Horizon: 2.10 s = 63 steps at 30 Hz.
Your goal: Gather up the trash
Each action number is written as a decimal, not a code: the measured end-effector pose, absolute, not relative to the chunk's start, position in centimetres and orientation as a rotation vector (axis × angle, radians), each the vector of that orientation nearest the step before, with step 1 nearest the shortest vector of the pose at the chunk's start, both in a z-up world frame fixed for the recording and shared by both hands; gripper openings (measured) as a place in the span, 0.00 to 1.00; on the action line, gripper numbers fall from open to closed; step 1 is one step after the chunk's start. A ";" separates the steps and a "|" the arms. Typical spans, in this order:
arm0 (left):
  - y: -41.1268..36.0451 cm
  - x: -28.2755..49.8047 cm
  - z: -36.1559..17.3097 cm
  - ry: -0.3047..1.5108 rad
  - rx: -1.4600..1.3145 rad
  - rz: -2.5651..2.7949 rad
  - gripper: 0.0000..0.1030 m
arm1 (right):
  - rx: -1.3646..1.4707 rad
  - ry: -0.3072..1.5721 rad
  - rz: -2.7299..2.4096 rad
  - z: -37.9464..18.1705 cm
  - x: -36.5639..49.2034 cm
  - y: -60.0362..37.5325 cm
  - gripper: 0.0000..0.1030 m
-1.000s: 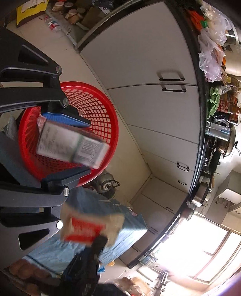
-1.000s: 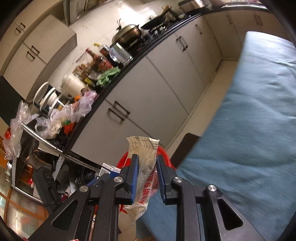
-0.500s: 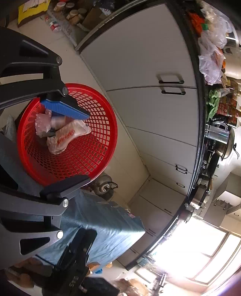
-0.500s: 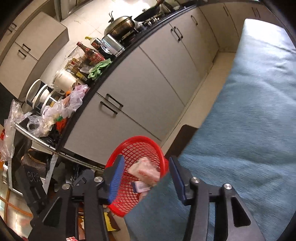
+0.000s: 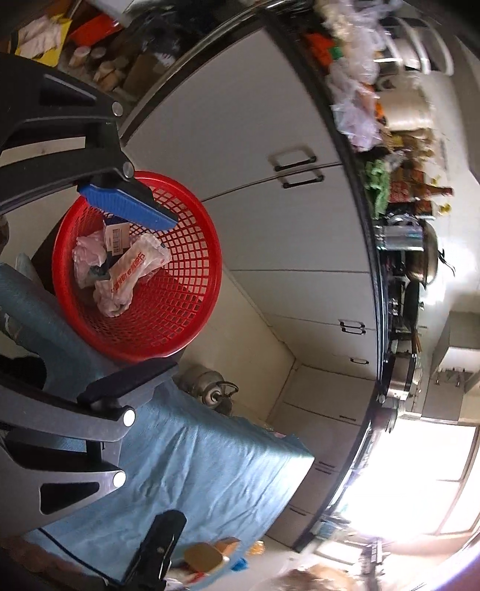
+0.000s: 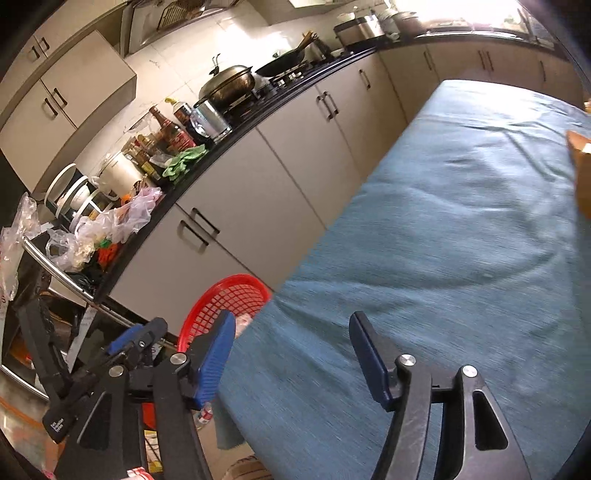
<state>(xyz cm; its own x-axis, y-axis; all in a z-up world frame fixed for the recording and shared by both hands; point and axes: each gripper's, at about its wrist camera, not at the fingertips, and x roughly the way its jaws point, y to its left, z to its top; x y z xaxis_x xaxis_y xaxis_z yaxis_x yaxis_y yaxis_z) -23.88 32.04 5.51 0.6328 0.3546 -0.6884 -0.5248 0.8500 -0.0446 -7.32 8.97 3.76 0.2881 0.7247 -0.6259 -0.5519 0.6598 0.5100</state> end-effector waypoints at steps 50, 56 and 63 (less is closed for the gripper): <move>7.3 -11.1 9.5 0.820 -0.096 -0.095 0.75 | 0.426 0.872 0.310 2.7 -3.5 -25.4 0.78; 5.1 -5.6 8.6 0.905 -0.210 -0.179 0.78 | 0.451 0.888 0.224 2.6 -0.1 -28.2 0.78; 2.0 1.8 6.7 0.993 -0.274 -0.201 0.79 | 0.518 0.917 0.163 1.6 4.4 -30.0 0.78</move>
<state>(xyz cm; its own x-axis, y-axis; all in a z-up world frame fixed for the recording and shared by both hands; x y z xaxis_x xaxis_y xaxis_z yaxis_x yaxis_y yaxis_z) 1.77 1.99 6.70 0.5320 -0.2903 -0.7954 0.0424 0.9473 -0.3174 4.36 -30.01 1.61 0.6057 0.3493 -0.7150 0.0823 0.8662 0.4929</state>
